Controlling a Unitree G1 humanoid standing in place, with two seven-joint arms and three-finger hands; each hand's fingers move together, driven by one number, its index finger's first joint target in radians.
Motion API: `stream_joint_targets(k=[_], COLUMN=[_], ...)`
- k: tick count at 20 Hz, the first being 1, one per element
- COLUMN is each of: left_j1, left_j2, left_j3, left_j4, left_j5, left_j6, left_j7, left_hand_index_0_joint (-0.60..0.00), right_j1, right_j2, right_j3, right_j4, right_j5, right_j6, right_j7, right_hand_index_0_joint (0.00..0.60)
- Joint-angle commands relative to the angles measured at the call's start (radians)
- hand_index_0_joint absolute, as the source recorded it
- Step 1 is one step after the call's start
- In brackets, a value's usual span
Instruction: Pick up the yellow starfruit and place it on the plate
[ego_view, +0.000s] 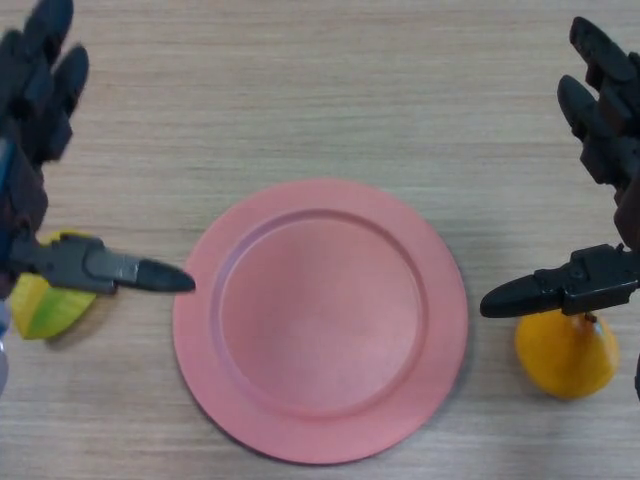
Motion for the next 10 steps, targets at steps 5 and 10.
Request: stream_joint_targets(k=[5, 10], left_j1=[0.074, 0.088], left_j2=[0.026, 0.054], left_j3=[0.209, 0.239], left_j4=[0.029, 0.201], left_j5=[0.184, 0.271], left_j6=[-0.139, -0.225], left_j7=[-0.048, -0.055], left_hand_index_0_joint=[0.0, 0.0], right_j1=[-0.048, -0.047], right_j2=[-0.008, -0.004], right_j3=[-0.008, -0.011], right_j4=[0.005, -0.007], right_j5=[0.009, 0.048], right_j6=[-0.159, -0.131], right_j7=[-0.008, -0.015], right_hand_index_0_joint=[0.0, 0.0])
